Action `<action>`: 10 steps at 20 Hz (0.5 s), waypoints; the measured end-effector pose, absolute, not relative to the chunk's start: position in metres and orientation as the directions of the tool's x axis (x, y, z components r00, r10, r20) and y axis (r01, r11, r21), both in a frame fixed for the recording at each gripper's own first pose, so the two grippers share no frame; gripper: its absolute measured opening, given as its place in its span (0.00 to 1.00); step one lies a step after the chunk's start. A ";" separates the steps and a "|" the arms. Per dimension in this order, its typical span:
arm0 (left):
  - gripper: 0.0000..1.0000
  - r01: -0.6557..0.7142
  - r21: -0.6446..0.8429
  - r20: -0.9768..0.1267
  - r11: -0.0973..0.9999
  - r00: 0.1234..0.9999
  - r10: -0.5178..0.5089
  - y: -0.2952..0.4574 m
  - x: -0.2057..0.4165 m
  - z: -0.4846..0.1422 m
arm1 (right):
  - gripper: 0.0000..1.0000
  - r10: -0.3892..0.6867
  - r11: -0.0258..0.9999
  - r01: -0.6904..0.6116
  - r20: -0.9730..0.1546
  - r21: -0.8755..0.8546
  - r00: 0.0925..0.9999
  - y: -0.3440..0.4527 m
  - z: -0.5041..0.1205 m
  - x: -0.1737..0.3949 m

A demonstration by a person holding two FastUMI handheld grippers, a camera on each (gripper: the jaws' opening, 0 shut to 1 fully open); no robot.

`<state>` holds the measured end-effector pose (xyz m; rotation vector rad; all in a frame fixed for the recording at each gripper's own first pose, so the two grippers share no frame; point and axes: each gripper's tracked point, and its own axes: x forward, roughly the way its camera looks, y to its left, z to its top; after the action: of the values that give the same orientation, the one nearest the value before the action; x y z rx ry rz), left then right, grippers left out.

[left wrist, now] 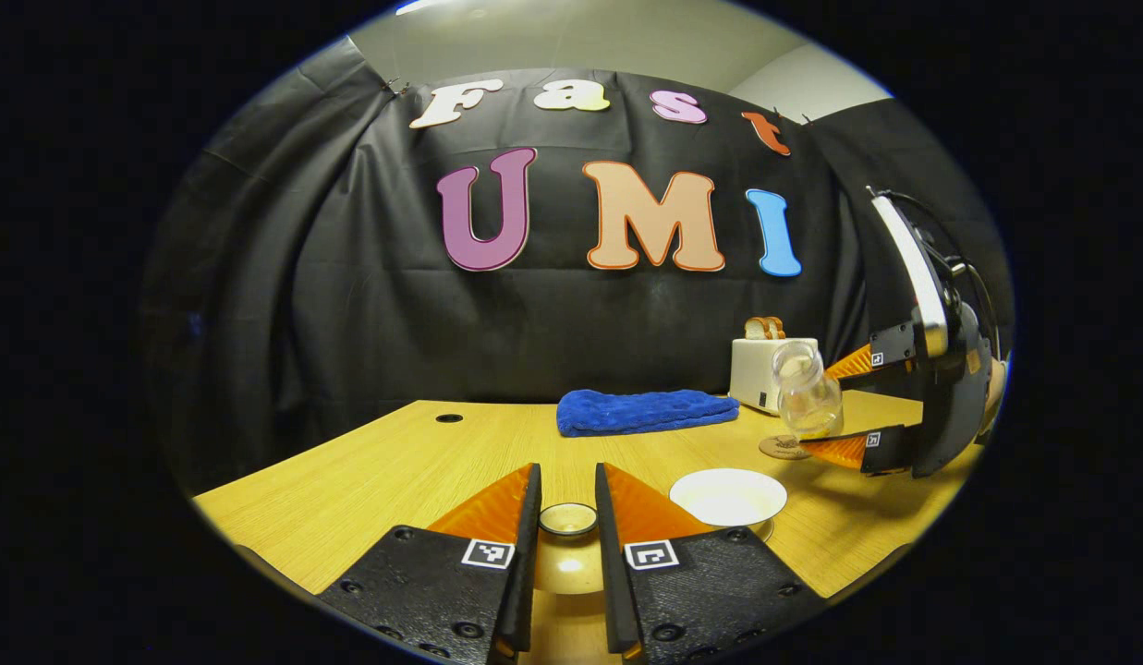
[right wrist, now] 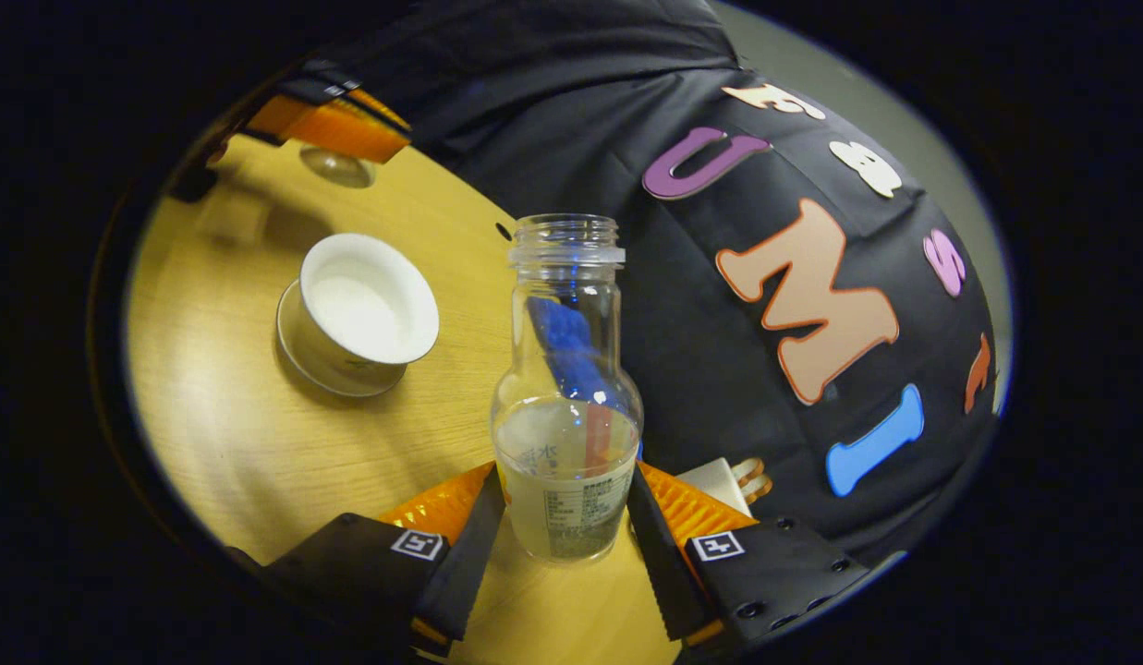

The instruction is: Open the teacup lid with one hand, grasp the water bottle and pour water into the teacup with the other hand; after pouring, place the water bottle on the coaster and then close the teacup lid.

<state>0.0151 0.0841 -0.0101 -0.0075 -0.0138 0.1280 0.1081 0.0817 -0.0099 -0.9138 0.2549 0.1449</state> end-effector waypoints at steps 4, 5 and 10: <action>0.29 -0.130 -0.008 0.011 0.991 0.991 0.130 0.083 0.012 -0.010 | 0.80 0.026 0.766 -0.203 -0.286 -0.610 0.958 0.058 -0.004 0.115; 0.29 -0.130 -0.009 0.012 0.991 0.991 0.130 0.082 0.011 -0.009 | 0.80 0.036 0.805 -0.198 -0.287 -0.560 0.957 0.054 -0.001 0.117; 0.29 -0.130 -0.010 0.010 0.992 0.991 0.130 0.083 0.011 -0.009 | 0.81 0.045 0.939 -0.139 -0.289 -0.315 0.956 0.028 -0.001 0.134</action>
<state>0.0107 0.0830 -0.0093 -0.0095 -0.0103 0.1301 0.1337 0.0278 -0.0014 -0.3396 0.2825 0.0953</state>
